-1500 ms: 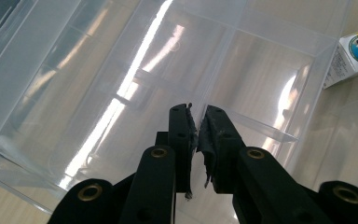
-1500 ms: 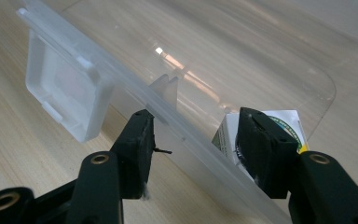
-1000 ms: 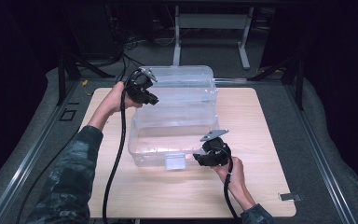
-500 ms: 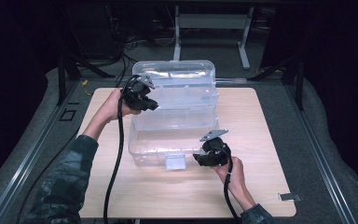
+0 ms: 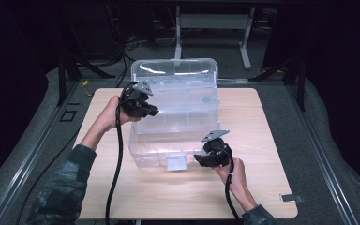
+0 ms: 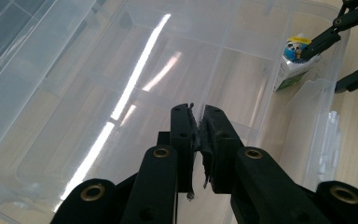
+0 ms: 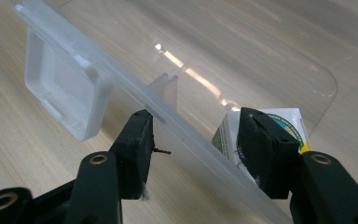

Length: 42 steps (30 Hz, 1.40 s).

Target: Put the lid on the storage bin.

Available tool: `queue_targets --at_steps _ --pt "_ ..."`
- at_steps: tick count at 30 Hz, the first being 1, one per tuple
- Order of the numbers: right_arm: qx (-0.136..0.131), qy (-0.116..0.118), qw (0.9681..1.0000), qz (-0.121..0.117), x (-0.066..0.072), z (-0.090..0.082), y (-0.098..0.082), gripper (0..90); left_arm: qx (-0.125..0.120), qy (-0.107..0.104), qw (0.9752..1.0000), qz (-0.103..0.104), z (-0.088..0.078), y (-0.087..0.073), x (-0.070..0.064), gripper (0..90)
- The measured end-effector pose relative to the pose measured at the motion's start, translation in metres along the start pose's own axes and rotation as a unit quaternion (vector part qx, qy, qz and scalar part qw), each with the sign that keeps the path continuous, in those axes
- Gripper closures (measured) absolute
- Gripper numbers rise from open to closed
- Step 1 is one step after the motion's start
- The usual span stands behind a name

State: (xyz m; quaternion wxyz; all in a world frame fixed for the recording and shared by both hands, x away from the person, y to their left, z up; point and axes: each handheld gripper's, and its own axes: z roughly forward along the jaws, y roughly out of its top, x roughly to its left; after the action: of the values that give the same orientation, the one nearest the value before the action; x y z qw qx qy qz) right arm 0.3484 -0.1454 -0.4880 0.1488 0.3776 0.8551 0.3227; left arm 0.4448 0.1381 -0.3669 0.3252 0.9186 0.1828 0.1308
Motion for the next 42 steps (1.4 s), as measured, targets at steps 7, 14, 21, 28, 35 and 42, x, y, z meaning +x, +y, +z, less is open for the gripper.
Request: queue_targets --at_steps 7,14,21,28,35,42 --pt "0.001 -0.001 1.0 0.0 0.0 0.0 0.0 45.9 0.001 0.003 1.0 0.008 0.0 -0.003 -0.008 82.6" --pt "0.001 -0.001 1.0 -0.001 0.0 0.0 0.0 45.9 0.003 0.008 0.9999 0.015 0.0 -0.005 -0.015 82.5" --pt "0.001 -0.001 1.0 -0.001 0.0 0.0 0.0 45.9 -0.005 0.008 0.9999 0.014 -0.001 -0.011 -0.02 82.4" --pt "0.0 -0.001 1.0 -0.002 0.0 0.0 0.0 45.9 -0.006 0.017 0.9998 0.012 -0.001 -0.017 -0.029 81.8" --pt "0.001 -0.001 1.0 -0.002 0.0 0.0 0.0 45.8 -0.014 0.026 0.9995 0.011 -0.001 -0.021 -0.035 81.5" --pt "0.001 -0.001 1.0 -0.003 0.0 0.0 0.0 45.7 -0.019 0.04 0.9988 0.018 -0.001 -0.026 -0.043 81.0"
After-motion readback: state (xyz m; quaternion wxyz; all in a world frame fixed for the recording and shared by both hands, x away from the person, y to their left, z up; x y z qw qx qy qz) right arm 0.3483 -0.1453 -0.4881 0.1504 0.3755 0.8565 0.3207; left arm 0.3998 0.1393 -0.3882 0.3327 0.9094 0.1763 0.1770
